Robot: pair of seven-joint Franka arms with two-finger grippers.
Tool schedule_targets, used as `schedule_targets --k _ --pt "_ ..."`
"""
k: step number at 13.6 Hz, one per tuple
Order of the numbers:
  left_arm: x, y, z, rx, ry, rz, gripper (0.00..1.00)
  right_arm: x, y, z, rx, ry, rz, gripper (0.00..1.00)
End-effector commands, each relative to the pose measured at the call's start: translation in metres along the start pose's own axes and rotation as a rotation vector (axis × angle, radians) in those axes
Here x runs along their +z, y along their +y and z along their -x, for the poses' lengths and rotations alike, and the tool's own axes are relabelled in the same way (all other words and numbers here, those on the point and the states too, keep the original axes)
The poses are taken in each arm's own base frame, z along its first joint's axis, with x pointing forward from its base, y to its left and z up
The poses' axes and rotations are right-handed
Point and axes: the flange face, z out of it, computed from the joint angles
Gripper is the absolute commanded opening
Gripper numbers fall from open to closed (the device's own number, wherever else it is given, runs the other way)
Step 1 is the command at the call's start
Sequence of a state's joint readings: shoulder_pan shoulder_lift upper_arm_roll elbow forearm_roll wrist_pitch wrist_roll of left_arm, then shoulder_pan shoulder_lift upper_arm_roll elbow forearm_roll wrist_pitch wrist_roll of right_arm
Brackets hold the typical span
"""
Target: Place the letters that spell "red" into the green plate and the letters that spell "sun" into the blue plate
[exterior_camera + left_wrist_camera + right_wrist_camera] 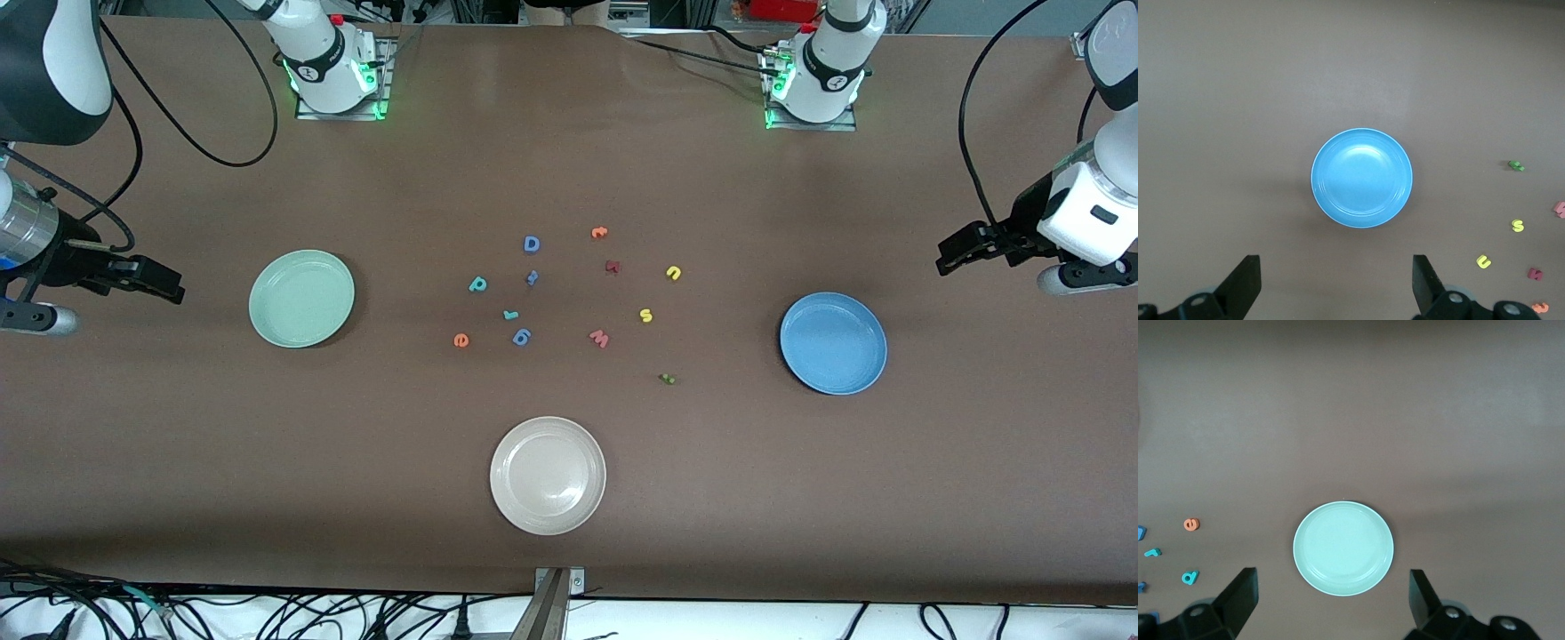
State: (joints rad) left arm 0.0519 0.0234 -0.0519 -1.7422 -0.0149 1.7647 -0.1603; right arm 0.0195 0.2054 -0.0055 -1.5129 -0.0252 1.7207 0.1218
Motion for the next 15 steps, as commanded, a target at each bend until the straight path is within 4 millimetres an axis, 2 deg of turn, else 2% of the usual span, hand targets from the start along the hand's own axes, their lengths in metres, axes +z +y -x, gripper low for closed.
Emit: schedule_targets --k 1,4,15 --pt "-0.003 0.000 -0.002 0.008 -0.001 0.021 1.00 -0.007 -0.001 0.002 0.014 -0.007 -0.021 1.00" --pt "-0.003 0.000 -0.002 0.008 -0.001 0.021 1.00 0.002 -0.002 0.005 0.016 -0.054 -0.014 1.00" --pt "-0.004 0.000 -0.003 0.008 0.001 0.021 1.00 0.009 -0.005 0.008 0.009 -0.079 -0.008 1.00"
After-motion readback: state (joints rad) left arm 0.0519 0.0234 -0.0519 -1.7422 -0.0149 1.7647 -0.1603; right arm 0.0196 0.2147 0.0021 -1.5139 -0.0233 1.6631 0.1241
